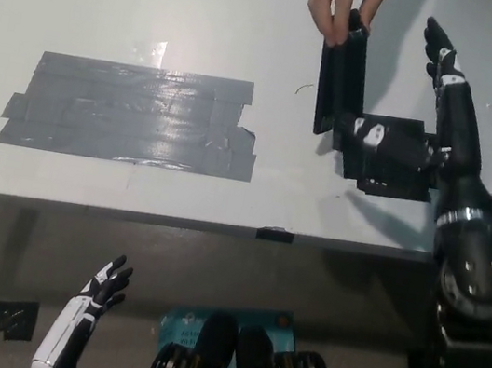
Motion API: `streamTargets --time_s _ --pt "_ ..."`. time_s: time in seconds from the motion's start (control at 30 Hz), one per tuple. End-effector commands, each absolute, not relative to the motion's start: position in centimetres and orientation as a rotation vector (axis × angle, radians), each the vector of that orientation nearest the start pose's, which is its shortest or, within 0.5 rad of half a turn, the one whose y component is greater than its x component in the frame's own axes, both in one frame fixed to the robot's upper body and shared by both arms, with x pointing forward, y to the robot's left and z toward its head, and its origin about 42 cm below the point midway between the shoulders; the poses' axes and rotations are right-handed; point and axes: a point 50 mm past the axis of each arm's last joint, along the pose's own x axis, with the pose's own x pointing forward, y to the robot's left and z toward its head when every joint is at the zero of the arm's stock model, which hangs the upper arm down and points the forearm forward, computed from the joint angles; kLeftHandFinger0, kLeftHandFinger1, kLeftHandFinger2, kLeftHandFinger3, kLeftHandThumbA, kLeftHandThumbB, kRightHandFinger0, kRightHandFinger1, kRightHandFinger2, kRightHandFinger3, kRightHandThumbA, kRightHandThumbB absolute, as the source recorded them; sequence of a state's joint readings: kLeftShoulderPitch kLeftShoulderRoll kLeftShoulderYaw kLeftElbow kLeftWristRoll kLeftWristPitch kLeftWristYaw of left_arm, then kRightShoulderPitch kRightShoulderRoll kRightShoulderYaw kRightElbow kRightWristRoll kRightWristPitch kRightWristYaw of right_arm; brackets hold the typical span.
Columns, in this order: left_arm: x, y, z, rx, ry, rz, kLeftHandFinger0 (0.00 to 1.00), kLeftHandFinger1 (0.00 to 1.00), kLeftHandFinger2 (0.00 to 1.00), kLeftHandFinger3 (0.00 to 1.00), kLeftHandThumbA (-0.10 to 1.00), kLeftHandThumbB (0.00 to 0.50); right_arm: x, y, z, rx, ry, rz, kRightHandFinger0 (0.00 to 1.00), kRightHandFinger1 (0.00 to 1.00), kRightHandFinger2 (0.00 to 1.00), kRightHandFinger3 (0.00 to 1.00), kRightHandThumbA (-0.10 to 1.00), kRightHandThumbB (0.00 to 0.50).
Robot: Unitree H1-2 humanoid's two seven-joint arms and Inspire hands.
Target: A person hands a stapler to the robot and the robot grabs it with its right hand and places it on the desk infront of it
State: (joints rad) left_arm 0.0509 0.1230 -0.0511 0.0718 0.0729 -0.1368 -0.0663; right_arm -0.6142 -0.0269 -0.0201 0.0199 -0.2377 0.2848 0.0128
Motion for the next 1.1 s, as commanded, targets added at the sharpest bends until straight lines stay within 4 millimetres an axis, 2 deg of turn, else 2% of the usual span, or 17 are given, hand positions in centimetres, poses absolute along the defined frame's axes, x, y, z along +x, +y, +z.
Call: streamTargets --time_s 0.0,0.13,0.37,0.53,0.63,0.67,0.7,0.73,0.77,0.8,0.83,0.87,0.9,0.93,0.97,1.03,1.07 --pt "26.6 23.8 8.3 0.224 -0.083 -0.137 1.00 1.00 1.00 1.00 1.00 0.474 46.3 -16.3 31.1 -0.225 -0.311 -0.001 1.00 1.00 1.00 1.00 1.00 0.324" --pt "26.6 23.8 8.2 0.207 -0.077 -0.133 1.00 1.00 1.00 1.00 1.00 0.472 48.1 -15.4 30.9 -0.214 -0.279 0.000 1.00 1.00 1.00 1.00 1.00 0.355" --pt "26.7 24.0 8.5 0.221 -0.083 -0.128 1.00 1.00 1.00 1.00 1.00 0.482 49.5 -13.4 30.7 -0.226 -0.218 0.038 1.00 1.00 1.00 1.00 1.00 0.382" --pt "26.7 24.0 8.6 0.228 -0.086 -0.131 1.00 1.00 1.00 1.00 1.00 0.481 50.5 -12.5 29.5 -0.202 -0.170 0.068 1.00 1.00 1.00 1.00 0.99 0.427" --pt "26.9 24.0 8.8 0.217 -0.090 -0.129 1.00 1.00 1.00 1.00 1.00 0.482 51.2 -12.0 29.5 -0.250 -0.149 0.087 1.00 1.00 1.00 1.00 0.95 0.450" --pt "26.9 24.0 8.7 0.212 -0.089 -0.129 1.00 1.00 1.00 1.00 1.00 0.483 51.4 -11.9 29.4 -0.304 -0.129 0.076 1.00 1.00 1.00 1.00 0.89 0.444" --pt "26.9 24.0 8.7 0.208 -0.090 -0.129 1.00 1.00 1.00 1.00 1.00 0.481 51.8 -11.8 29.3 -0.355 -0.108 0.057 1.00 1.00 1.00 1.00 0.77 0.428" --pt "26.9 23.9 8.7 0.207 -0.091 -0.129 1.00 1.00 1.00 1.00 1.00 0.481 51.9 -11.8 29.3 -0.367 -0.102 0.050 1.00 1.00 1.00 1.00 0.76 0.434" --pt "26.9 23.9 8.7 0.208 -0.092 -0.128 1.00 1.00 1.00 1.00 1.00 0.481 52.2 -11.8 29.0 -0.417 -0.064 0.022 0.82 0.95 1.00 1.00 0.54 0.407" --pt "26.8 24.0 8.7 0.215 -0.094 -0.126 1.00 1.00 1.00 1.00 1.00 0.483 52.8 -12.0 28.5 -0.535 0.007 -0.018 0.41 0.52 0.62 0.78 0.23 0.294" --pt "26.9 24.0 8.8 0.222 -0.097 -0.127 1.00 1.00 1.00 1.00 1.00 0.483 53.1 -12.3 28.2 -0.613 0.043 -0.037 0.28 0.44 0.59 0.68 0.11 0.307" --pt "26.9 24.0 8.9 0.221 -0.097 -0.127 1.00 1.00 1.00 1.00 1.00 0.484 53.3 -12.4 28.0 -0.643 0.058 -0.043 0.22 0.37 0.49 0.53 -0.03 0.293" --pt "26.9 24.0 8.9 0.219 -0.097 -0.126 1.00 1.00 1.00 1.00 1.00 0.484 53.4 -12.6 27.8 -0.668 0.072 -0.049 0.18 0.32 0.43 0.45 -0.08 0.284" --pt "26.9 24.0 9.0 0.212 -0.097 -0.126 1.00 1.00 1.00 1.00 1.00 0.483 53.5 -13.1 27.0 -0.702 0.078 -0.061 0.05 0.19 0.27 0.27 -0.10 0.273" --pt "27.1 24.0 9.0 0.211 -0.100 -0.127 1.00 1.00 1.00 1.00 1.00 0.483 53.5 -13.5 26.7 -0.720 0.080 -0.068 0.01 0.16 0.25 0.25 -0.10 0.272" --pt "27.1 24.1 9.2 0.215 -0.103 -0.127 1.00 1.00 1.00 1.00 1.00 0.488 53.6 -14.0 25.9 -0.737 0.080 -0.073 0.00 0.12 0.24 0.23 -0.10 0.279" --pt "27.2 24.1 9.2 0.217 -0.106 -0.126 1.00 1.00 1.00 1.00 1.00 0.490 53.4 -14.2 25.7 -0.736 0.077 -0.074 0.00 0.15 0.35 0.29 -0.10 0.279"
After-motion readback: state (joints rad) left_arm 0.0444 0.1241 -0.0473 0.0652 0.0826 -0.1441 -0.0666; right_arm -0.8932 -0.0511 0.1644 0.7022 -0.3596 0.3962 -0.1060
